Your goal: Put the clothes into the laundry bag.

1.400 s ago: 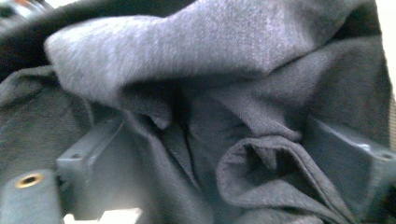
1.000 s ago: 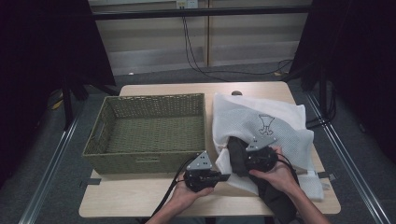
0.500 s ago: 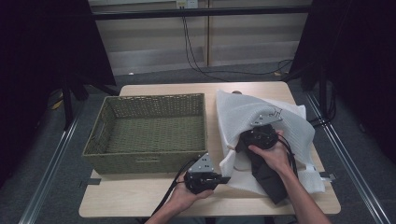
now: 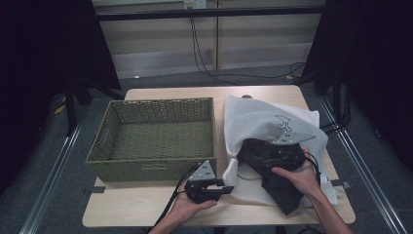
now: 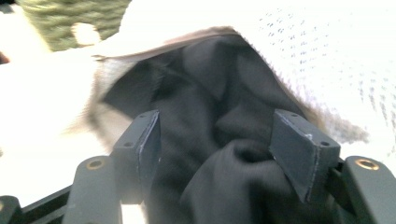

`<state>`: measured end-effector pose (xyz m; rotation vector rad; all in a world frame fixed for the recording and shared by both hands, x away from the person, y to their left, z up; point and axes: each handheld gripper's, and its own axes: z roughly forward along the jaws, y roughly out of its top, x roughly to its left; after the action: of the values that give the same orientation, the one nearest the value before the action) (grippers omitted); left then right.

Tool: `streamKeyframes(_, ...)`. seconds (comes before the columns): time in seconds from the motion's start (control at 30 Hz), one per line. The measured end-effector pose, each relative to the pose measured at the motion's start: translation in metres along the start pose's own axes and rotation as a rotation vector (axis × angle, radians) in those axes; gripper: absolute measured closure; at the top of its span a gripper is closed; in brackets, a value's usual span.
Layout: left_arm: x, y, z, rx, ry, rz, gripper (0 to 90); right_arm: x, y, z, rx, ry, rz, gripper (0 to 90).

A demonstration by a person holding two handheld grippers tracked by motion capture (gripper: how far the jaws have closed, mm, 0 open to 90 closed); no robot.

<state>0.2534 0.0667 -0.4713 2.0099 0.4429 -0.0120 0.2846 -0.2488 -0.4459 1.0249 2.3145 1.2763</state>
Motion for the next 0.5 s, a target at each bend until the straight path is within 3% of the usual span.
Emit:
streamKeyframes(0.1, -0.004, 0.004, -0.012, -0.030, 0.038, 0.020, 64.9, 0.004, -0.008, -0.015, -0.008, 0.005, -0.003, 33.7)
streamKeyframes(0.27, -0.015, 0.016, -0.024, -0.079, 0.021, 0.073, 71.1, 0.009, -0.026, -0.034, 0.019, 0.016, -0.004, 36.5)
streamKeyframes(0.37, -0.020, 0.024, -0.021, -0.096, -0.032, 0.089, 72.7, 0.012, -0.039, -0.041, 0.037, 0.018, 0.003, 35.6)
streamKeyframes(0.5, -0.023, 0.025, 0.003, -0.041, -0.104, 0.079, 70.3, 0.014, -0.052, -0.047, 0.053, 0.012, 0.020, 33.2)
